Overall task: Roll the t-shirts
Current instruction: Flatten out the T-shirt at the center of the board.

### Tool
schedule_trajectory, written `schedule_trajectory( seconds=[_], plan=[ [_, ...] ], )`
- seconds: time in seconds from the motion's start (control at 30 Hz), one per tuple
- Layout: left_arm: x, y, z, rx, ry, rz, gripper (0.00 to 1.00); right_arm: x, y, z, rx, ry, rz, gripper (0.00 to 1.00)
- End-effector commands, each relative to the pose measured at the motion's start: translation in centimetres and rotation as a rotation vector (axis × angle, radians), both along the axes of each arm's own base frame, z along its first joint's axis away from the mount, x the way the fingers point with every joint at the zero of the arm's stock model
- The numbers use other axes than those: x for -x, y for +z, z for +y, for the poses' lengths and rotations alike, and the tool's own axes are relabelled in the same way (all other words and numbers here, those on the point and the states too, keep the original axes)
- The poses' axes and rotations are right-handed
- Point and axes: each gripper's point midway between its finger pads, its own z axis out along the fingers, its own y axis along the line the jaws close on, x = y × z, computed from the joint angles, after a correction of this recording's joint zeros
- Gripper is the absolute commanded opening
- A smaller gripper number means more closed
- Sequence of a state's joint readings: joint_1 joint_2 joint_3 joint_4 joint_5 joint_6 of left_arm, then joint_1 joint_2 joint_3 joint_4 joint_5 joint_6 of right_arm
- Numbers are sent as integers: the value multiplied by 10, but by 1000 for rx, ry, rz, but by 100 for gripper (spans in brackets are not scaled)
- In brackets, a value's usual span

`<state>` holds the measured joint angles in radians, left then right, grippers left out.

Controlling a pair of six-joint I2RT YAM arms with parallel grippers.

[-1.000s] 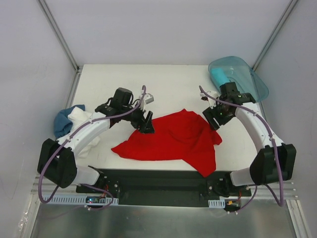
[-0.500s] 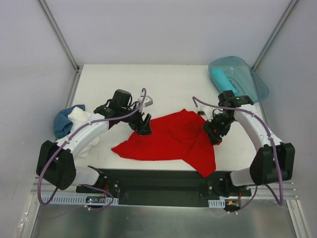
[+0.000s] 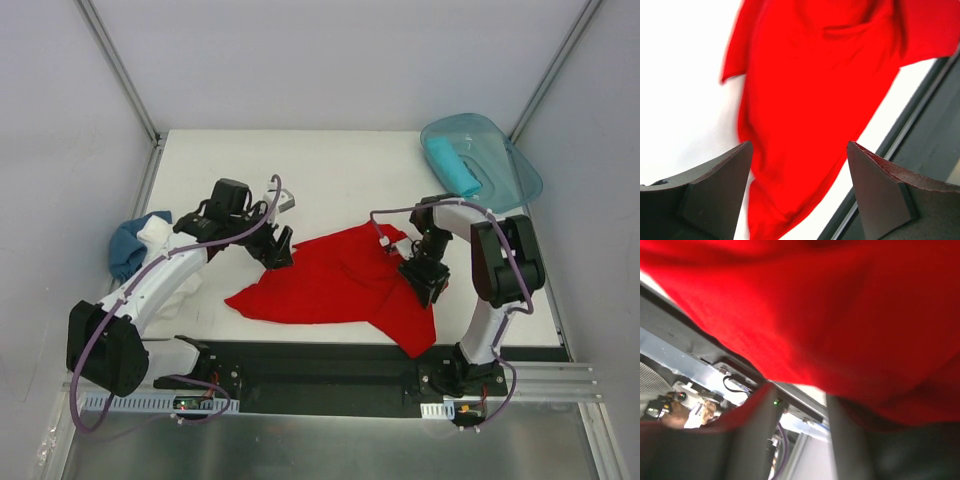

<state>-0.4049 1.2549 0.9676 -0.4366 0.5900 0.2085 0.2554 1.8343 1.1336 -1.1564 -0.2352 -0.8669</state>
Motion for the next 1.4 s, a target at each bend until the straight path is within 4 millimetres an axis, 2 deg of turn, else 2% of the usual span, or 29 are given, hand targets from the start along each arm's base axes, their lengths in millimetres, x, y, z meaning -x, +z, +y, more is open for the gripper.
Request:
schedule_trajectory(
  seconds=[0.0, 0.03, 0.1, 0.13, 0.2, 0.23, 0.27, 0.37, 0.4, 0.43, 0.47, 0.5, 0.53, 0.57, 0.6, 0.67, 0.7, 0.73, 0.83, 0.93, 1.07, 1.2, 1.3, 1.37],
  plan=[
    [-13, 17, 19, -34, 38, -81, 76, -14, 13, 13, 45, 5, 6, 34],
    [-15, 17, 23, -49, 37, -94, 76, -24, 19, 23, 19, 7, -18, 22],
    [-21, 20, 28, -68, 51, -115, 76, -25, 30, 38, -8, 16, -6, 11],
    [-24, 20, 31, -76, 56, -126, 76, -26, 34, 50, -37, -2, 9, 8],
    [-32, 23, 36, -96, 71, -139, 76, -42, 49, 71, -83, 1, -31, 2],
    [-36, 25, 40, -108, 75, -154, 76, -46, 55, 84, -126, -9, -35, 1],
    [-37, 26, 43, -122, 77, -155, 76, -60, 62, 101, -159, -12, -71, 1],
    [-49, 37, 56, -182, 95, -197, 75, -74, 74, 135, -238, 9, -101, 1],
    [-54, 46, 59, -194, 104, -222, 76, -72, 75, 136, -230, 19, -93, 2],
    [-55, 49, 60, -202, 101, -232, 75, -70, 74, 132, -211, 31, -99, 6],
    [-55, 51, 61, -207, 100, -237, 76, -66, 72, 124, -191, 30, -99, 14],
    [-54, 55, 61, -204, 98, -244, 76, -48, 68, 109, -150, 20, -68, 34],
    [-53, 55, 61, -199, 104, -240, 78, -39, 65, 94, -99, 17, -58, 42],
    [-52, 54, 61, -196, 107, -234, 79, -33, 64, 78, -76, -15, -49, 47],
    [-51, 51, 61, -197, 112, -223, 80, -10, 61, 61, -41, -36, -8, 54],
    [-49, 46, 63, -202, 120, -213, 82, 1, 57, 36, 8, -73, 0, 60],
    [-47, 41, 66, -208, 123, -207, 82, 5, 54, 28, 26, -79, -2, 68],
    [-47, 41, 69, -211, 129, -212, 83, 14, 51, 18, 54, -73, 6, 68],
    [-45, 34, 80, -213, 169, -191, 83, 16, 40, 9, 96, -95, 10, 69],
    [-40, 34, 83, -193, 183, -178, 82, 12, 24, 8, 134, -103, 27, 69],
    [-40, 41, 88, -185, 204, -198, 82, -2, -2, 4, 209, -77, 4, 67],
    [-42, 45, 95, -179, 233, -204, 82, -17, -13, -2, 263, -50, -11, 63],
    [-43, 45, 97, -170, 243, -198, 82, -21, -19, -9, 300, -28, -20, 61],
    [-42, 46, 97, -165, 241, -199, 82, -19, -19, -10, 296, -27, -15, 54]
  ],
)
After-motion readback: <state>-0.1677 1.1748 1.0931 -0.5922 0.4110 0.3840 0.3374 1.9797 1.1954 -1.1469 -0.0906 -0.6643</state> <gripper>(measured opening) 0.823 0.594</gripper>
